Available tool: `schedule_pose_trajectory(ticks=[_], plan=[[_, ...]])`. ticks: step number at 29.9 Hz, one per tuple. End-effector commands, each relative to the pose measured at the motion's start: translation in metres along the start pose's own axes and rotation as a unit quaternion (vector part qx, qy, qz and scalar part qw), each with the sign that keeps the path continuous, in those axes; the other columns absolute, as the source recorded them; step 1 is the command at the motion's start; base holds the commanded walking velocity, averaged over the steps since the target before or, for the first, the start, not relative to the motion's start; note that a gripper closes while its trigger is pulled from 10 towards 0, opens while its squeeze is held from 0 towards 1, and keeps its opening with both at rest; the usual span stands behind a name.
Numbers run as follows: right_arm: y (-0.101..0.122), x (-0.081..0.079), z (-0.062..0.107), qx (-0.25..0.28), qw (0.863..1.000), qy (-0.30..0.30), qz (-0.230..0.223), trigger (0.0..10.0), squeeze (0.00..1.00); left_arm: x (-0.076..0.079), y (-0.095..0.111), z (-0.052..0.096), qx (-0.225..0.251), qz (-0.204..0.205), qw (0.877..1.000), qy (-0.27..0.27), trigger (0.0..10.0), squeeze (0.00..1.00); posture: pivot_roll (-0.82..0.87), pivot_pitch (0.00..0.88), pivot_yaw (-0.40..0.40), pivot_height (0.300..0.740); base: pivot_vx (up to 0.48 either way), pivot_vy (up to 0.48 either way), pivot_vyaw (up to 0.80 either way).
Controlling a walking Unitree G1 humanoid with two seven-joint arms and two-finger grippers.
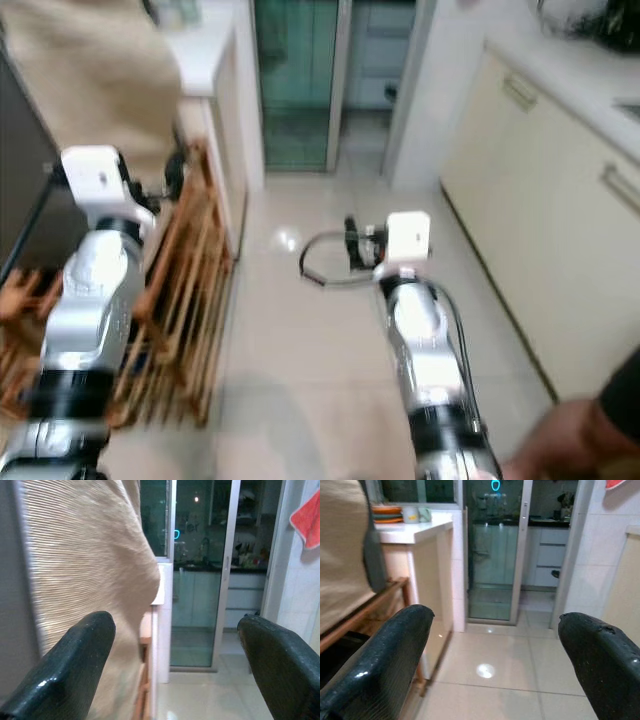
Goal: Restocking fridge
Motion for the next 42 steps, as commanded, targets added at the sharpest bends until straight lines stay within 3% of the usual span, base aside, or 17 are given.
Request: schedule_pose_trajectory(ticks=[1,3,4,13,17,28,29,32,38,42], plan=[[-0.002,0.005,0.001,-0.003,1.000,-0.007,-0.002,10.0,0.00,0.006,-0.003,0.001,-0.007,-0.013,1.000,-0.009,10.0,0.00,-0.07,0.000,0.017,0.740,0.000,0.000,0.00],[-0.003,0.005,0.001,-0.004,1.000,-0.008,-0.003,10.0,0.00,0.006,-0.007,0.002,-0.015,-0.018,1.000,-0.011,10.0,0.00,-0.07,0.000,0.018,0.740,0.000,0.000,0.00],[-0.005,0.005,0.002,-0.006,1.000,-0.008,-0.004,10.0,0.00,0.002,-0.010,0.002,-0.021,0.001,1.000,0.000,10.0,0.00,-0.07,0.000,0.018,0.740,0.364,0.000,0.00],[-0.007,0.002,0.001,-0.011,1.000,0.000,0.006,10.0,0.00,-0.007,-0.011,0.003,-0.029,-0.008,0.999,0.032,10.0,0.00,-0.07,0.000,0.018,0.740,0.446,0.000,0.17],[-0.005,0.000,0.001,-0.004,1.000,0.000,-0.001,10.0,0.00,0.005,-0.004,0.001,-0.010,-0.015,1.000,0.013,10.0,0.00,-0.06,0.000,0.017,0.740,0.118,0.000,0.13],[-0.006,0.001,0.001,-0.001,1.000,0.001,0.000,10.0,0.00,0.014,0.000,0.002,0.001,-0.011,1.000,-0.012,10.0,0.00,-0.06,0.000,0.016,0.740,0.000,0.000,0.00],[-0.007,0.001,0.001,-0.003,1.000,0.001,0.001,10.0,0.00,0.022,0.004,0.000,0.010,-0.030,0.999,-0.028,10.0,0.00,-0.06,0.000,0.014,0.740,0.000,0.000,0.00],[-0.009,0.001,0.002,-0.006,1.000,0.001,0.001,10.0,0.00,0.034,0.001,-0.005,-0.003,-0.027,0.998,-0.049,10.0,0.00,-0.06,0.000,0.011,0.740,0.000,0.000,0.00],[-0.012,-0.003,0.000,-0.010,1.000,0.005,-0.001,10.0,0.00,0.062,-0.006,-0.031,-0.043,0.024,0.996,-0.071,10.0,0.00,-0.07,0.000,0.004,0.740,0.000,0.000,0.00],[-0.013,-0.007,0.001,-0.010,1.000,0.009,-0.003,10.0,0.00,0.070,-0.008,-0.041,-0.058,0.042,0.995,-0.072,10.0,0.00,-0.07,0.000,0.003,0.740,0.000,0.000,0.00]])
Point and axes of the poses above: a point about 5 cm out from each wrist's last joint towards the gripper, its own z axis pointing back from the gripper into the wrist, its own y axis along the axis of the wrist's last joint, x = y × z, the point moved 4 cm from there along -z, pointing out of the wrist towards the gripper
